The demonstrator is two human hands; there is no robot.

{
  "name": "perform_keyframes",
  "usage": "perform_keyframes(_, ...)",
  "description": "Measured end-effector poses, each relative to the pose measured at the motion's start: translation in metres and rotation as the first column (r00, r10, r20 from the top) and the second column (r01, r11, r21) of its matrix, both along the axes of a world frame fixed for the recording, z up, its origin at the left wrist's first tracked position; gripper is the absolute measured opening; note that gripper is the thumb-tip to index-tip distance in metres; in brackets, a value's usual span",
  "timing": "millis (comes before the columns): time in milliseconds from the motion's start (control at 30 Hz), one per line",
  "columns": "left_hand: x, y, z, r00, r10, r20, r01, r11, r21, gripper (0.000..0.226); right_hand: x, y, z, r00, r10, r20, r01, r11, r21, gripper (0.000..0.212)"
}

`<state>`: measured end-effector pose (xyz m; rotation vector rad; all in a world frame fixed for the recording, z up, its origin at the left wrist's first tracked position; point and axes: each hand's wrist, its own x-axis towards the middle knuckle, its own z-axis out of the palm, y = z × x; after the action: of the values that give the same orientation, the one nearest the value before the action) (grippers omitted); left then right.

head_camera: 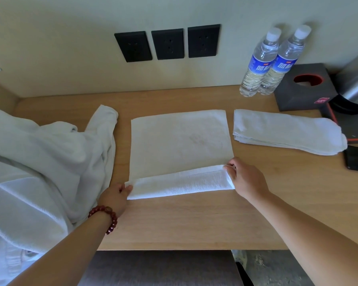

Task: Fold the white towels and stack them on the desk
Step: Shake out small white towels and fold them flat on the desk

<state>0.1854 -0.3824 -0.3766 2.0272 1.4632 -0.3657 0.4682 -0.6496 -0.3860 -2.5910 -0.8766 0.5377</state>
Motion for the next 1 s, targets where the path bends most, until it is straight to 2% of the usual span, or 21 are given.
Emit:
perform_keyframes(67, 0.002, 0.001, 0.001, 1.0, 0.009, -0.005, -0.009, 1.0, 0.007, 0.028, 0.006, 0.002, -0.001, 1.0, -0.019, -0.015, 0.019, 1.0, -0.005, 0.025)
perform_keyframes(233, 0.007, 0.0, 0.004, 1.0, 0.027, -0.008, -0.026, 0.997, 0.074, 0.044, 0.014, 0.004, -0.002, 0.992, -0.059, -0.115, 0.064, 0.997, 0.04, 0.023)
perform_keyframes(533, 0.009, 0.0, 0.007, 0.995, -0.062, 0.08, 0.039, 0.963, 0.268, 0.037, 0.015, 0.0, -0.008, 0.988, -0.095, -0.125, 0.111, 0.986, 0.122, 0.021)
perform_keyframes(833, 0.01, 0.004, 0.001, 0.998, -0.064, 0.019, 0.058, 0.971, 0.234, 0.039, 0.013, 0.0, -0.01, 0.985, -0.11, -0.136, 0.132, 0.977, 0.168, 0.02)
perform_keyframes(1000, 0.011, 0.004, 0.002, 0.993, -0.079, 0.09, 0.053, 0.963, 0.263, 0.03, 0.01, 0.001, -0.01, 0.991, -0.086, -0.106, 0.107, 0.971, 0.212, 0.013)
